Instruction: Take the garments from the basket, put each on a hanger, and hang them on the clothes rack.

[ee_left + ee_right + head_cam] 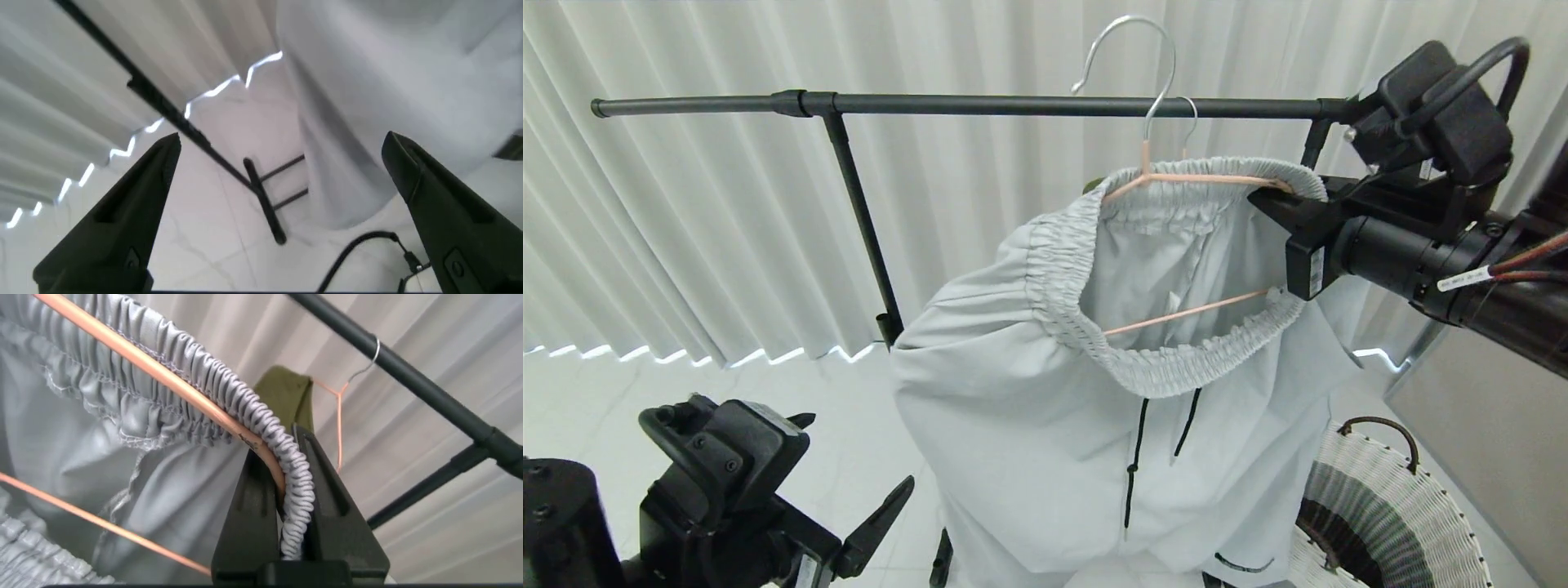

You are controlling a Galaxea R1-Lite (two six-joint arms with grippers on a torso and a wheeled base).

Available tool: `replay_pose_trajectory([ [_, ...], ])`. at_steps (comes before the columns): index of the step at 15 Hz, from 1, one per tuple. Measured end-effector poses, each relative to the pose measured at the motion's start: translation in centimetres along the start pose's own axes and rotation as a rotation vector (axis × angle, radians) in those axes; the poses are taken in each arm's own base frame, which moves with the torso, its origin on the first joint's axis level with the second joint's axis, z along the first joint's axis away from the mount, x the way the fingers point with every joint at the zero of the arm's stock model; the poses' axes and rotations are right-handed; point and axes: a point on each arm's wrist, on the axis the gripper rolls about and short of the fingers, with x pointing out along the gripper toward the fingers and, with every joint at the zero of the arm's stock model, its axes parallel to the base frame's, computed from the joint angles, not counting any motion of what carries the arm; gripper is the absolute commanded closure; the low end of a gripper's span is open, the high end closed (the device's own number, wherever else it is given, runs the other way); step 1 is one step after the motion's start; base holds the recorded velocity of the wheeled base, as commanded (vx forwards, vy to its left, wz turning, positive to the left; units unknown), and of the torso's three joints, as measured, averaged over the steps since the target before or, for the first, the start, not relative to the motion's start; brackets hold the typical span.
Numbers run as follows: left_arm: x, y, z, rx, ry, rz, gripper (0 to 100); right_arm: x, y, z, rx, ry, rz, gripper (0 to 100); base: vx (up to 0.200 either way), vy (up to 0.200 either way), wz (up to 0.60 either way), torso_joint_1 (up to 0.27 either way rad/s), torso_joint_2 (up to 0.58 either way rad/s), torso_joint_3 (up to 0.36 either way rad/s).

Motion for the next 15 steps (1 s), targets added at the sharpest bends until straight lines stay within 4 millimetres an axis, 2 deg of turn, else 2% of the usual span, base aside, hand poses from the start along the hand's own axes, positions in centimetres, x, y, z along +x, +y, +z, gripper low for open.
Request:
replay_pose_trajectory([
  [5,1.0,2.2,-1.1,-0.066,0.055,0.040,0,-1.0,0.8,1.8,0.031,-0.066,0.039,100,0.000,0.000,0.00,0.000,0.00,0.000],
  [8,0.9,2.5,-1.0,-0.075,0.035,0.019,0,-1.4,1.2,2.4,0.051,-0.085,0.060,100,0.000,0.000,0.00,0.000,0.00,0.000],
  [9,0.8,2.5,-0.9,-0.074,0.018,-0.004,100,-1.5,1.2,2.5,0.052,-0.087,0.062,100,0.000,0.000,0.00,0.000,0.00,0.000],
  [15,0.3,2.7,-1.3,-0.078,0.015,-0.009,100,-1.5,0.9,2.4,0.051,-0.078,0.041,100,0.000,0.000,0.00,0.000,0.00,0.000],
])
